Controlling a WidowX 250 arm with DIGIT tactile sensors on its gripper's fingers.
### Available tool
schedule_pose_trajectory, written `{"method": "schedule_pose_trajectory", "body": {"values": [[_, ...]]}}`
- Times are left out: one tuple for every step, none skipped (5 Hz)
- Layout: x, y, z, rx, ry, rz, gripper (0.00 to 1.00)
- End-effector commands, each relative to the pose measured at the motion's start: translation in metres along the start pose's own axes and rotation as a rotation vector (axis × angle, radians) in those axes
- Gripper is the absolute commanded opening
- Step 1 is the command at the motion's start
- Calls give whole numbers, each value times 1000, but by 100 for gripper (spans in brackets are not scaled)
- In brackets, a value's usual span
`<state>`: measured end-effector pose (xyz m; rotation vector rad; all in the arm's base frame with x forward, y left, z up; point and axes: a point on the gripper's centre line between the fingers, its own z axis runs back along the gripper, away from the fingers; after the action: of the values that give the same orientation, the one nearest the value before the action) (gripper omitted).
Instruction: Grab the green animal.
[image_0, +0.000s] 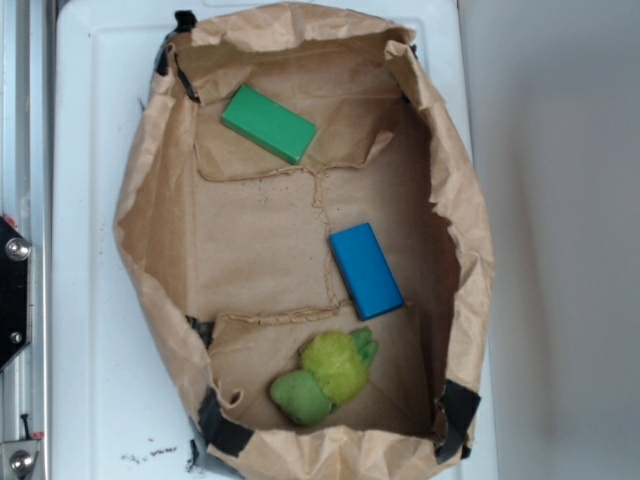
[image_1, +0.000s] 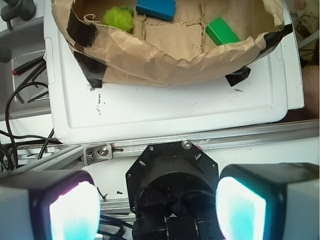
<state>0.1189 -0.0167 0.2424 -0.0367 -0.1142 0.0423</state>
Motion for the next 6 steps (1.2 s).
{"method": "schedule_pose_trajectory", "body": {"values": [[0,0,0,0,0,0,100],[9,-8,-8,23,-39,103,100],[51,-7,-41,49,-34,189,100],[96,10,-87,63,-26,265,100],[142,12,-102,79,-43,305,100],[172,24,-115,97,-44,401,100]]}}
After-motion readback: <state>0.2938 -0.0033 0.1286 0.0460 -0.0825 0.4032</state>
